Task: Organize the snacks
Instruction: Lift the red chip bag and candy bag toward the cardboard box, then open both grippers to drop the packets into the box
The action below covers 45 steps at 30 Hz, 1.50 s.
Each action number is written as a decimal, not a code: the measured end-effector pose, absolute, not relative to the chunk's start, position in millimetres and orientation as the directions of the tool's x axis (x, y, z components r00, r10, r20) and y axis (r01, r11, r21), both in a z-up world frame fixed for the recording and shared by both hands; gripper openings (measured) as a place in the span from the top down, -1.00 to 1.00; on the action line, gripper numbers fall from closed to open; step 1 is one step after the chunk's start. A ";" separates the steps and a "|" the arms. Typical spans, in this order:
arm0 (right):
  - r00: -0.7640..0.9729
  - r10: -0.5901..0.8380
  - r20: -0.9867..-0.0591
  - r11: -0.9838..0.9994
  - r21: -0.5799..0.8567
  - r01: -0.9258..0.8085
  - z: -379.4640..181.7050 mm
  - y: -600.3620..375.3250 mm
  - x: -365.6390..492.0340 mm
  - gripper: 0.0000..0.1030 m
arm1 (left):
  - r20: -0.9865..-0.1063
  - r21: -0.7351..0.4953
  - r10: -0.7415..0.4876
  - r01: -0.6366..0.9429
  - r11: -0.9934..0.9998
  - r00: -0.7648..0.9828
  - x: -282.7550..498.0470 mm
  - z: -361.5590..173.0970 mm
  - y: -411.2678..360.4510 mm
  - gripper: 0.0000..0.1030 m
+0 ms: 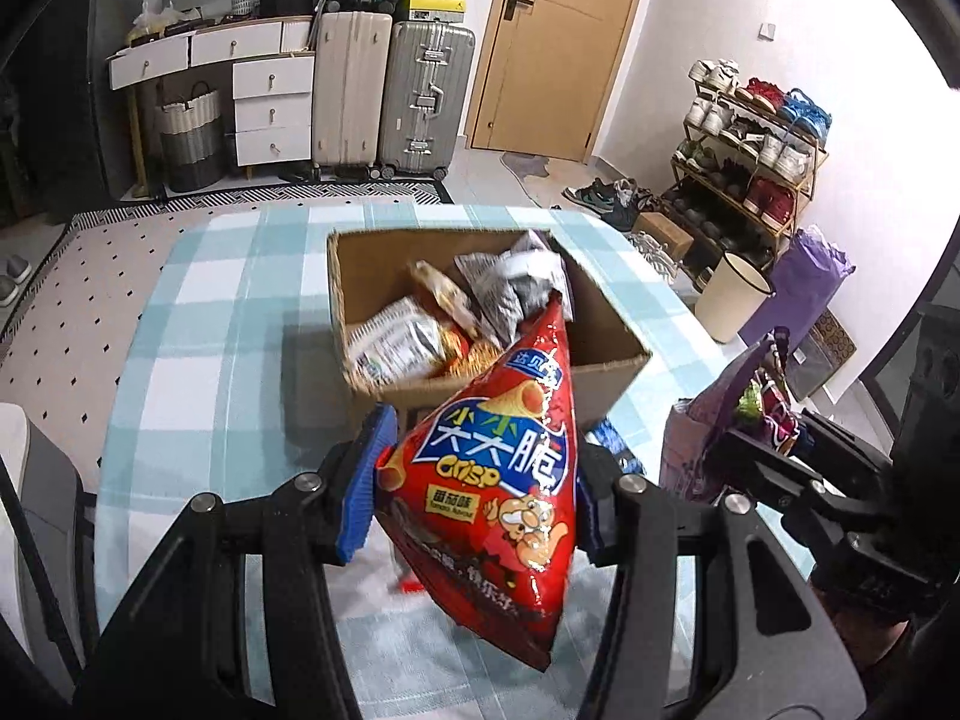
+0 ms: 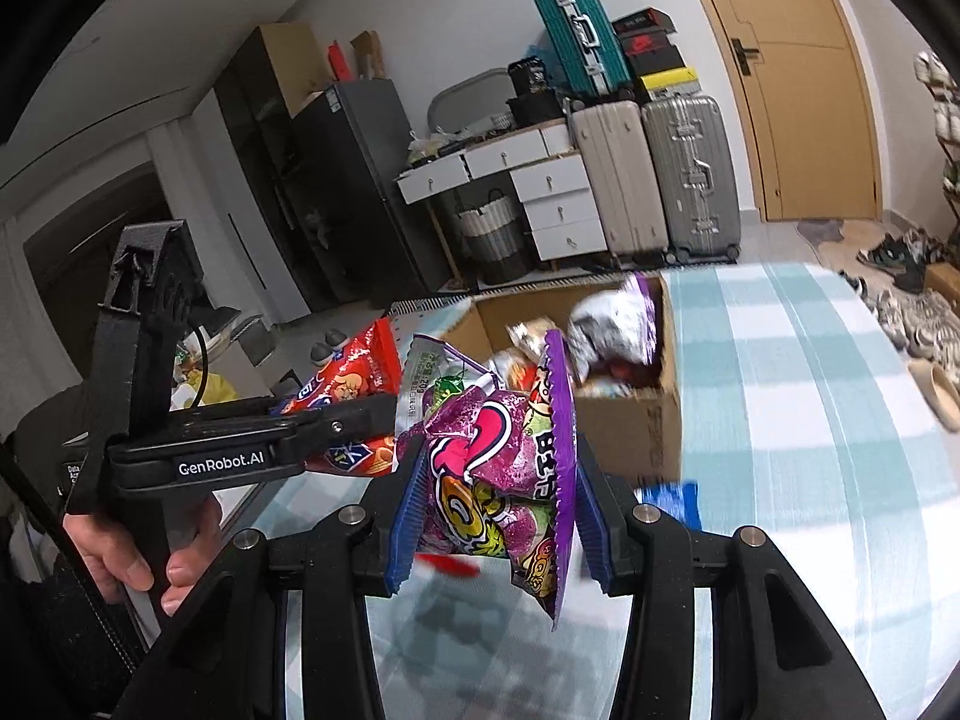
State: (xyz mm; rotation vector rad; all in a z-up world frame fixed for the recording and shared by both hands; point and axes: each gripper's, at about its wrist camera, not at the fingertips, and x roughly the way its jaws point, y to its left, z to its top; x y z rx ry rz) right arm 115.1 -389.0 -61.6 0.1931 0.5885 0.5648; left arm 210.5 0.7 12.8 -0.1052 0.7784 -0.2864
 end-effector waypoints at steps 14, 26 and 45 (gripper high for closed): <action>0.695 0.554 -0.458 0.832 0.304 -0.464 -26.9 -376.3 168.0 0.14 | -0.668 -0.210 -0.289 0.199 0.957 0.686 254.2 49.2 10.9 0.04; 0.696 0.529 -0.485 0.848 0.278 -0.451 -23.8 -366.1 217.0 0.14 | -0.682 -0.204 -0.295 0.213 0.955 0.669 315.3 44.3 -0.6 0.04; 0.656 0.486 -0.578 0.870 0.252 -0.423 -61.8 -351.6 277.4 0.09 | -0.714 -0.281 -0.384 0.263 0.923 0.586 390.4 5.2 -7.1 -0.03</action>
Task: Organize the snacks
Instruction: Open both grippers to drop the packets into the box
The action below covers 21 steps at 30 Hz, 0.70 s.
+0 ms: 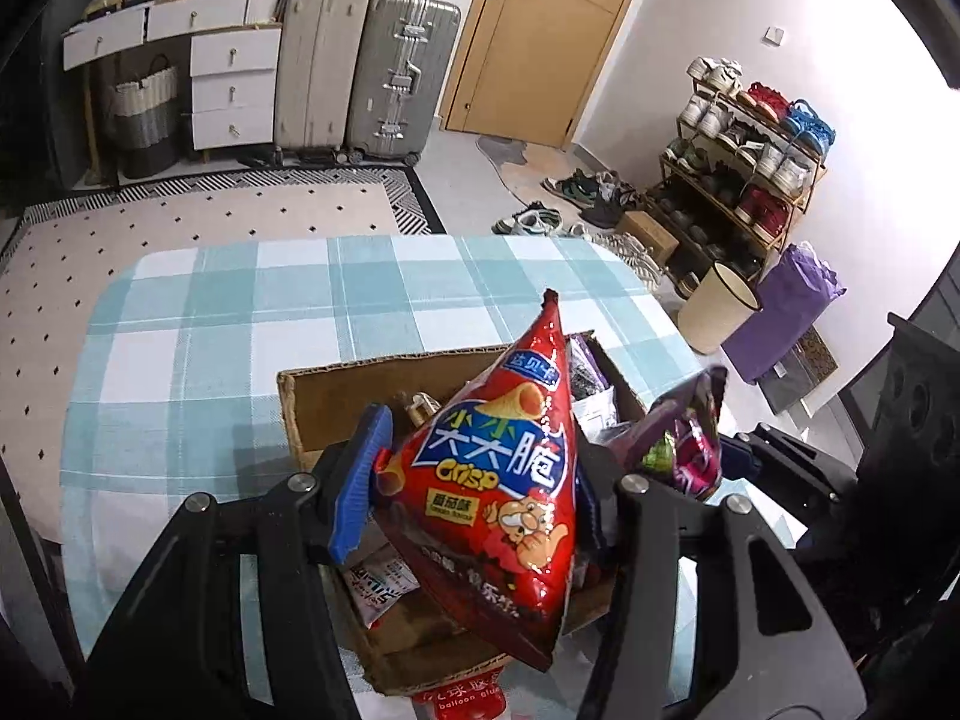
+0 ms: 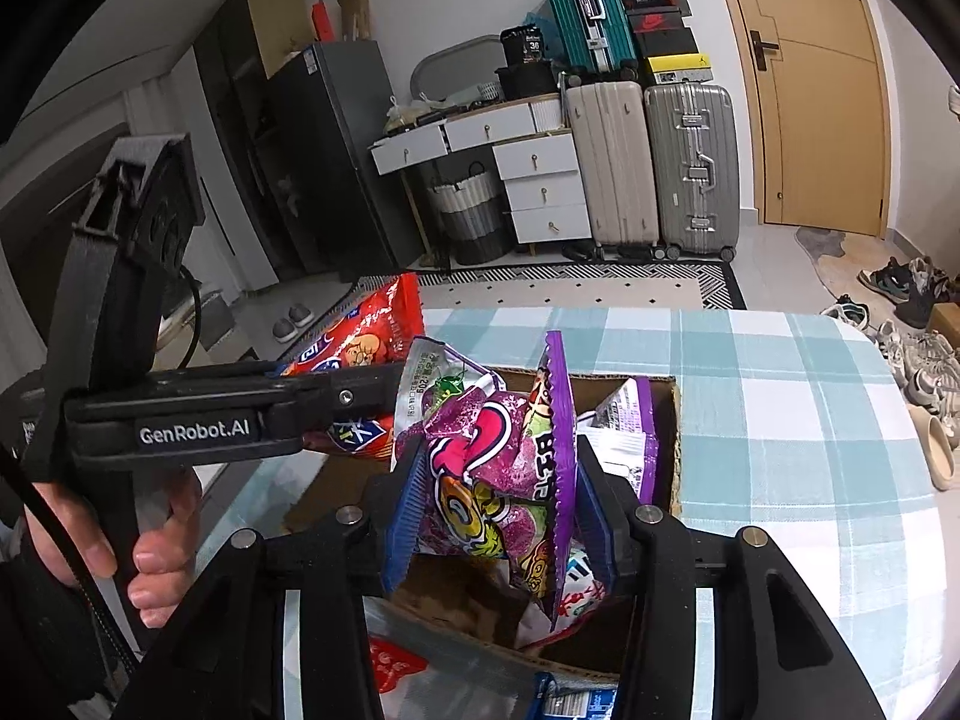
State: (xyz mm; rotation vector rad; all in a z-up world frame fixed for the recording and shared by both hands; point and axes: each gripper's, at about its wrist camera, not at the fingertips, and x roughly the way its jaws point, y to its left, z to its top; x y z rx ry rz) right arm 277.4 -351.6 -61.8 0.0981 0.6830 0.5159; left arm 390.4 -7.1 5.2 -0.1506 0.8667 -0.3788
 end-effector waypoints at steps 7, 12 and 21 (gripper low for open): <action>0.687 0.449 -0.571 0.890 0.220 -0.398 -61.4 -356.2 277.9 -0.28 | -0.715 -0.270 -0.365 0.245 0.931 0.596 393.5 3.6 -3.6 -0.61; 0.704 0.444 -0.554 0.895 0.231 -0.382 -56.2 -366.9 274.8 -0.29 | -0.715 -0.262 -0.353 0.236 0.936 0.604 384.2 7.3 -1.4 -0.61; 0.727 0.441 -0.526 0.897 0.222 -0.383 -40.2 -376.7 252.6 -0.29 | -0.710 -0.217 -0.305 0.216 0.952 0.635 352.7 19.6 1.8 -0.61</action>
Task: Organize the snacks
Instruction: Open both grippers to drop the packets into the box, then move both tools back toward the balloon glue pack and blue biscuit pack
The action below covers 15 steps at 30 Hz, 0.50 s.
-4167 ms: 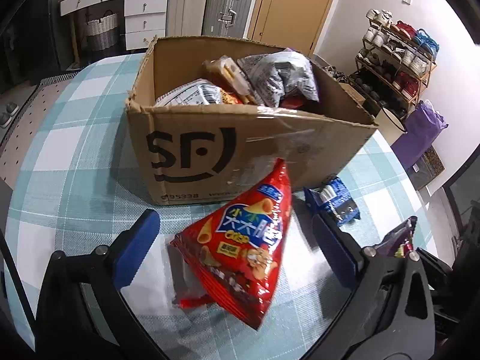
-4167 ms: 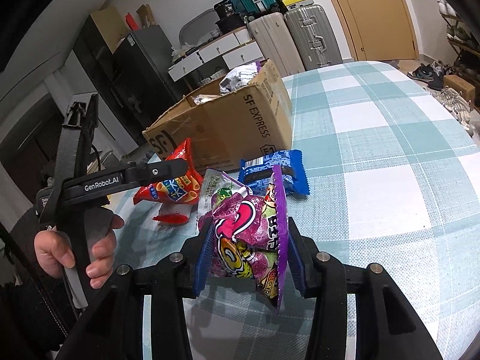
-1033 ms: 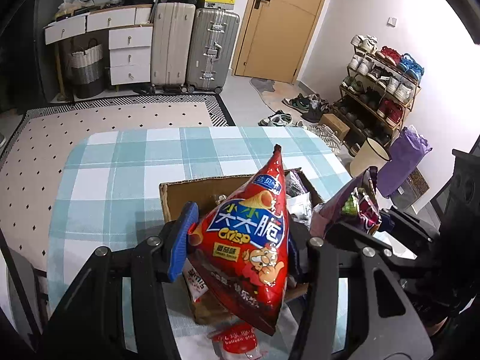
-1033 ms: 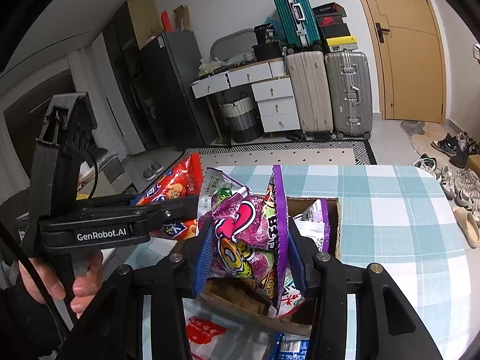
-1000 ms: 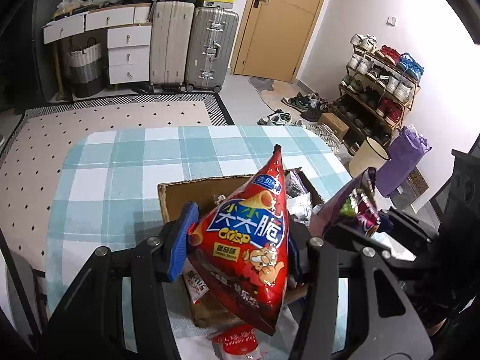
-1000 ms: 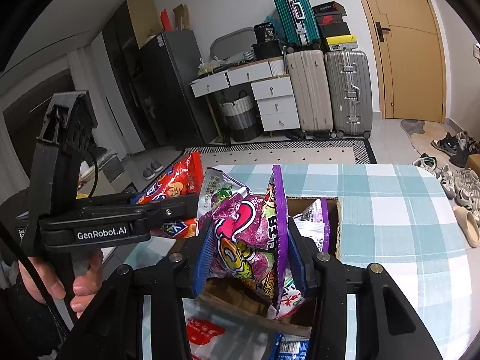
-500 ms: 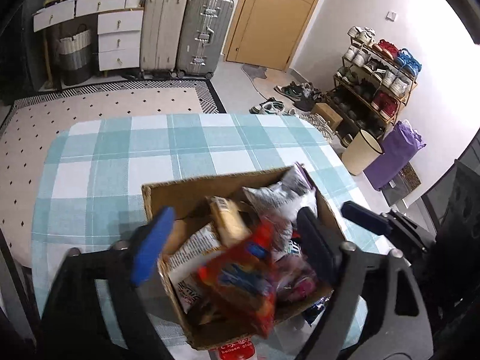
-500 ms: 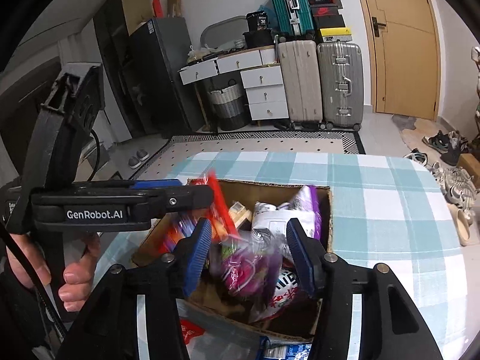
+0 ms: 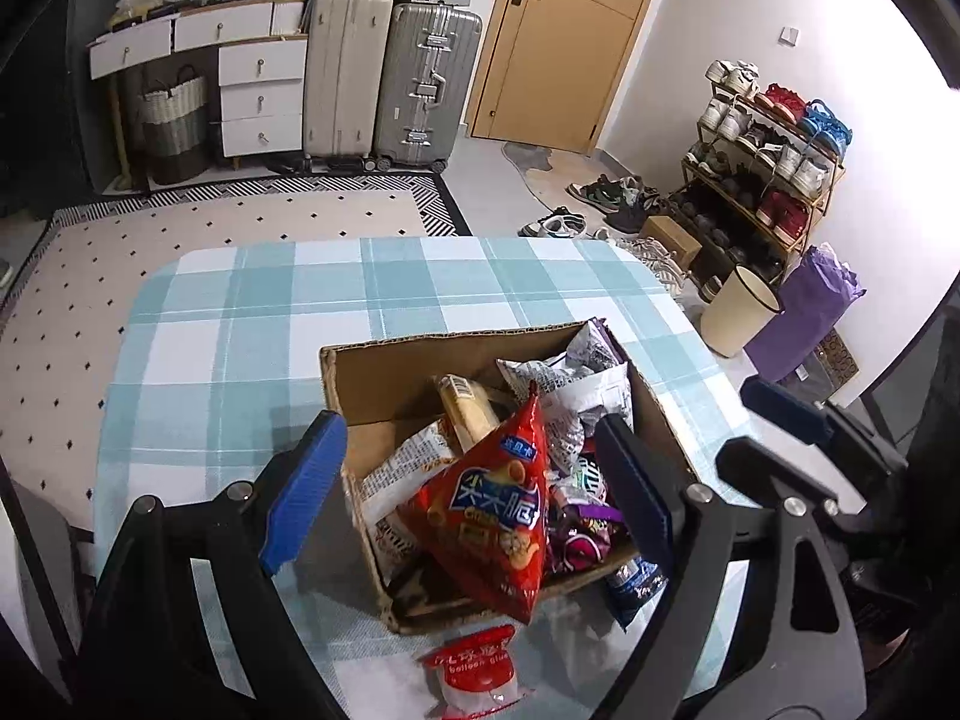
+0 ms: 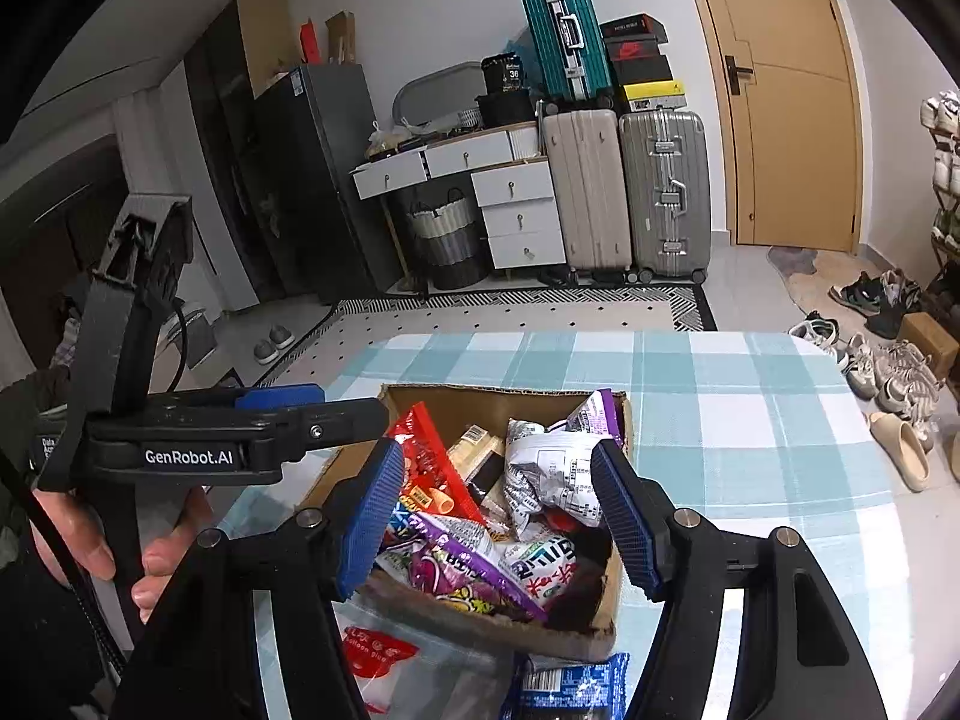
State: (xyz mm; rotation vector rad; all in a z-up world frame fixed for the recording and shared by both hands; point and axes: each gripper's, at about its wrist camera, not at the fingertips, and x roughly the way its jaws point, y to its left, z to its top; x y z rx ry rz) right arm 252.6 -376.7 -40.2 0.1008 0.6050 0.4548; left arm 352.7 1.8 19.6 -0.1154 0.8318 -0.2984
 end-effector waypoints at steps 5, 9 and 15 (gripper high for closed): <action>0.743 0.433 -0.511 0.900 0.203 -0.386 -26.9 -376.6 235.1 -0.34 | -0.688 -0.183 -0.267 0.194 0.964 0.674 331.1 32.6 6.3 -0.62; 0.756 0.432 -0.492 0.901 0.190 -0.391 -18.2 -378.0 217.7 -0.39 | -0.646 -0.166 -0.228 0.157 0.973 0.728 308.0 43.4 14.8 -0.62; 0.772 0.429 -0.469 0.902 0.171 -0.397 -7.1 -379.5 193.4 -0.47 | -0.627 -0.136 -0.197 0.143 0.980 0.754 277.5 52.4 15.7 -0.69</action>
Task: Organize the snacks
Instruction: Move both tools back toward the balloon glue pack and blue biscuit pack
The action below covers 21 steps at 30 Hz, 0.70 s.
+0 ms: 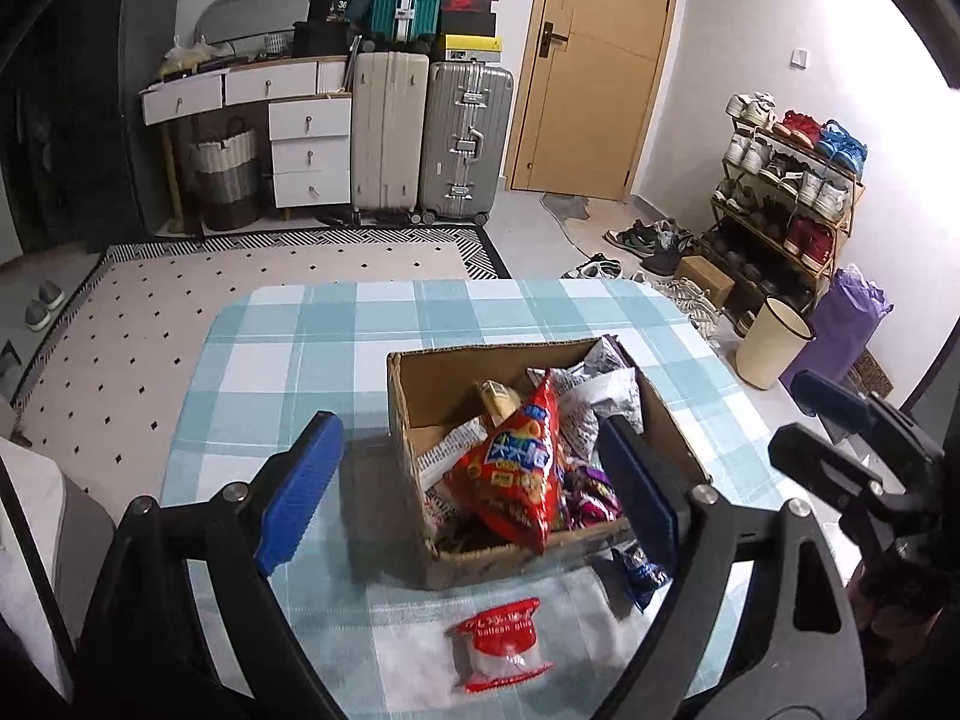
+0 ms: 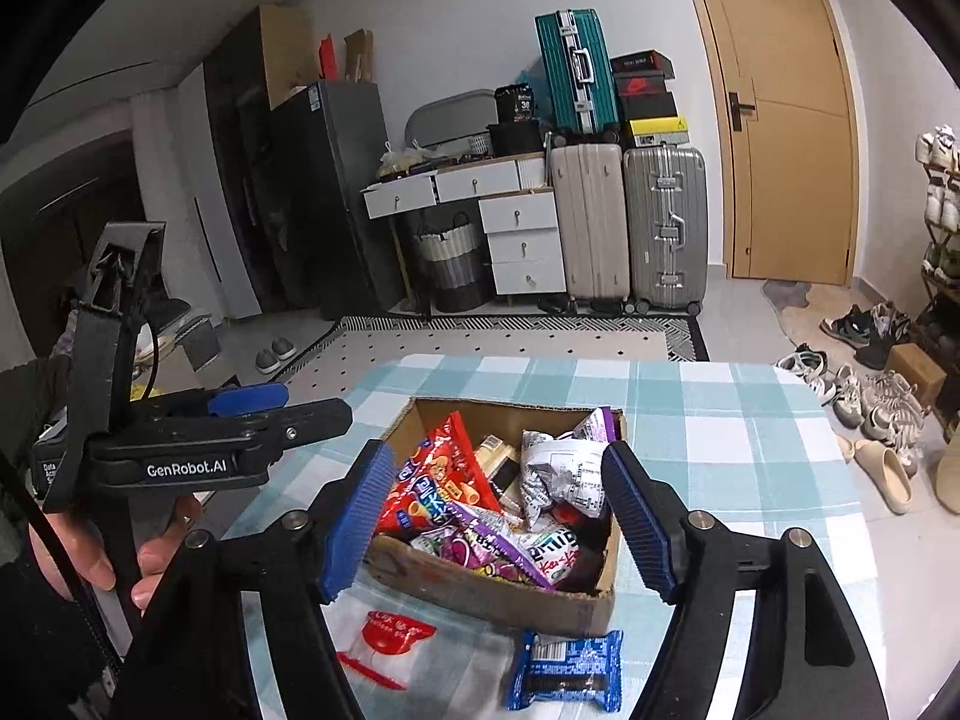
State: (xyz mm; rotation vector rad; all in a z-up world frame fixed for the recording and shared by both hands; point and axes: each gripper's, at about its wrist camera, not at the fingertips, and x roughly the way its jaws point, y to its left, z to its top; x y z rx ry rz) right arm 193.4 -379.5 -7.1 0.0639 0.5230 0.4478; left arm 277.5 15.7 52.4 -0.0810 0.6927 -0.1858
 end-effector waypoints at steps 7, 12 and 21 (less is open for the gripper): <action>0.793 0.424 -0.438 0.905 0.167 -0.391 -2.8 -385.7 161.9 -0.55 | -0.597 -0.096 -0.161 0.129 0.987 0.786 243.8 54.1 9.5 -0.87; 0.800 0.418 -0.430 0.908 0.168 -0.384 -5.3 -390.6 143.3 -0.63 | -0.601 -0.087 -0.146 0.117 0.989 0.786 228.4 46.9 5.6 -0.94; 0.798 0.418 -0.434 0.908 0.184 -0.376 -21.8 -402.3 119.9 -0.75 | -0.606 -0.051 -0.097 0.083 0.995 0.789 209.5 30.1 1.2 -0.98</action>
